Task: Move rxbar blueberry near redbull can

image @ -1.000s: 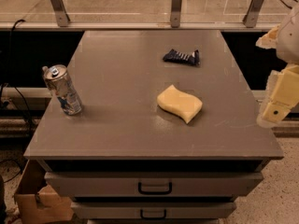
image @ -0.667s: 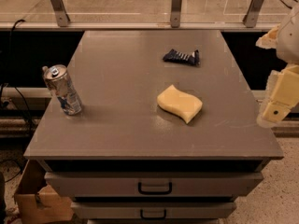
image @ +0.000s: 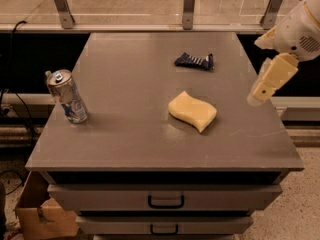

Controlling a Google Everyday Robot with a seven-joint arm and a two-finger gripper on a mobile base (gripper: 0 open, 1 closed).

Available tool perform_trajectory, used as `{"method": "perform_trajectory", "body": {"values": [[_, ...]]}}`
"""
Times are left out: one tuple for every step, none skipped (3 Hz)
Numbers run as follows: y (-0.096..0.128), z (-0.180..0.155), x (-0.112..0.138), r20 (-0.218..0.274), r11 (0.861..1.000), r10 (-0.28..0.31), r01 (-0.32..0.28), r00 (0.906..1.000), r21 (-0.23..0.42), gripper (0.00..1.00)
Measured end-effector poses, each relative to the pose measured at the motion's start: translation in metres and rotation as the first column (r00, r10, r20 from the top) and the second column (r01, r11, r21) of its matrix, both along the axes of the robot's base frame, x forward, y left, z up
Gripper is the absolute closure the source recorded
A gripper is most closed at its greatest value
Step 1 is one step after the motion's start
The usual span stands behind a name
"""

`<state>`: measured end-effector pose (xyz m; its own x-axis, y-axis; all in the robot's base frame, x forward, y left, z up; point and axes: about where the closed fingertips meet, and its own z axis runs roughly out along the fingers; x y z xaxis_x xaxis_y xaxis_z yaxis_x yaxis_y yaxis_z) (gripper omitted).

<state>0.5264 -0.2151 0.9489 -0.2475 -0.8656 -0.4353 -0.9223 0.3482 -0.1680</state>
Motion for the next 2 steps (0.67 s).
{"method": "perform_trajectory", "body": {"values": [[0.010, -0.028, 0.060, -0.006, 0.994, -0.017, 0.018, 0.9998, 0.104, 0.00], [0.020, -0.044, 0.100, 0.048, 0.988, -0.030, 0.023, 0.9984, 0.152, 0.00]]}}
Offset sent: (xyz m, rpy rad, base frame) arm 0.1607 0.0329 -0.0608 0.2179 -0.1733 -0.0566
